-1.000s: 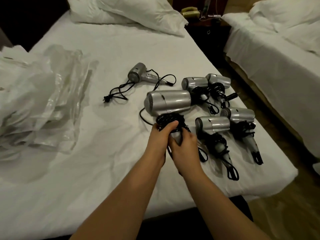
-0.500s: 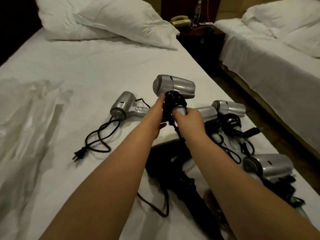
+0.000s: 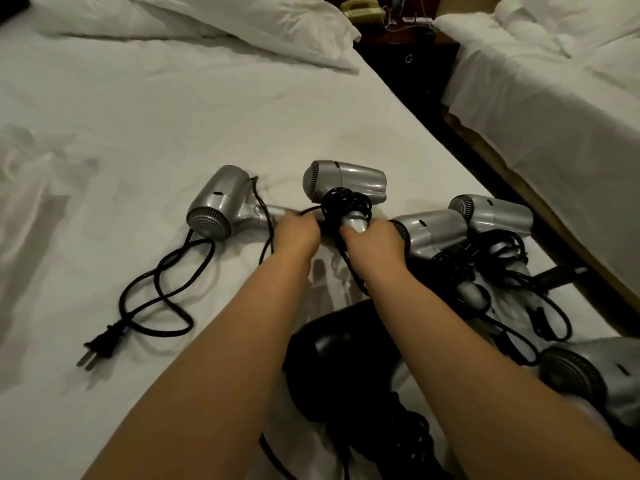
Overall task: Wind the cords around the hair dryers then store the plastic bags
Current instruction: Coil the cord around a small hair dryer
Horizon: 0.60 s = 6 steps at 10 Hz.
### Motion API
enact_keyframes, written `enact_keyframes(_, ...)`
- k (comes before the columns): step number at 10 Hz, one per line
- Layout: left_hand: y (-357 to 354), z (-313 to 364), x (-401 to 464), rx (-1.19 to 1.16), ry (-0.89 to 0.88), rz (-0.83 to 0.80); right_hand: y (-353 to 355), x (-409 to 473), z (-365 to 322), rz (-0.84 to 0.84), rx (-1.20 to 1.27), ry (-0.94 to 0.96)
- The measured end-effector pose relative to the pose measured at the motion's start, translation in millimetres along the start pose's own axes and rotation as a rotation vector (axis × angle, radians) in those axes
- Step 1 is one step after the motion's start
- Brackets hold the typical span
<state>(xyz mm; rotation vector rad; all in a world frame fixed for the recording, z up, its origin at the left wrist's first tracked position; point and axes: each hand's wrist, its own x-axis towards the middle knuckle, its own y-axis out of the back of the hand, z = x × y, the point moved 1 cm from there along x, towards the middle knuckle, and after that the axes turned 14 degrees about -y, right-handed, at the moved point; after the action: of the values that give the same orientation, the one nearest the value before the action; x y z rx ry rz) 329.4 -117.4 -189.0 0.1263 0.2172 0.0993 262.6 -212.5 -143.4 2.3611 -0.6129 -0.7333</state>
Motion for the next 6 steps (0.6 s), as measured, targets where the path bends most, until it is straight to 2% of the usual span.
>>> enact_keyframes(1,15,8,2,0.056,-0.005,0.023,2,-3,-1,0.014,0.018,0.028)
enact_keyframes(2,49,3,15,0.139,0.006,0.275,5,-5,-3,0.046,0.023,0.050)
enact_keyframes(3,89,-3,30,0.174,0.020,0.410,9,-8,-2,0.063,-0.006,0.056)
enact_keyframes(4,86,-1,22,0.006,0.064,0.307,2,-11,-4,0.003,-0.124,0.041)
enact_keyframes(5,64,8,12,-0.337,0.114,0.173,-11,-11,-9,-0.151,-0.244,-0.004)
enact_keyframes(6,53,11,22,-0.631,0.148,0.174,-13,-5,-6,-0.306,-0.238,-0.043)
